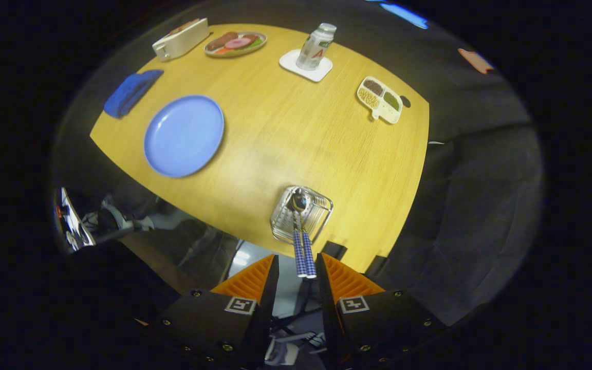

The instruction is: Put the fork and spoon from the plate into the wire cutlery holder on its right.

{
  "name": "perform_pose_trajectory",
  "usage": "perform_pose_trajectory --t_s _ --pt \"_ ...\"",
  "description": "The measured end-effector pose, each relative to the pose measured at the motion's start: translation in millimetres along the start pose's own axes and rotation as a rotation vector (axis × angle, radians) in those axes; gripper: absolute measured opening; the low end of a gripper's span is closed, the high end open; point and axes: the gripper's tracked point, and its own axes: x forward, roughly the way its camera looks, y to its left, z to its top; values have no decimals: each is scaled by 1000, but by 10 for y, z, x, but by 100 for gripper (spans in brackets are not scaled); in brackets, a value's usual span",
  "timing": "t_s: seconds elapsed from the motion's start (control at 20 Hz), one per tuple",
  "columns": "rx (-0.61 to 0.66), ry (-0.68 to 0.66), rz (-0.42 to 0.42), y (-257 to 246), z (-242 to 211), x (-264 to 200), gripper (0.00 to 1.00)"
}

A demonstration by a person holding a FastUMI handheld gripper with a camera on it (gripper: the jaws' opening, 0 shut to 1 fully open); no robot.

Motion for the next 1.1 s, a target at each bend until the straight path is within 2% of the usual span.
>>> perform_pose_trajectory --t_s 0.1,0.15,0.3,0.4,0.5,0.6,0.75,0.9,1.0,1.1 --pt "57 -114 34 210 75 -76 52" --pt "80 -159 40 292 106 -102 65" --pt "155 -317 59 522 225 -264 65" --pt "219 -532 45 556 493 -485 67" --pt "283 -751 18 561 691 -817 74" --pt "303 -943 -32 514 836 -1167 74" --pt "303 -1147 -81 550 914 -1645 73" --pt "335 -1347 -225 434 868 -2093 73" --pt "355 -1458 -236 520 877 -2255 73" --pt "391 -1489 -217 576 846 -2324 76"
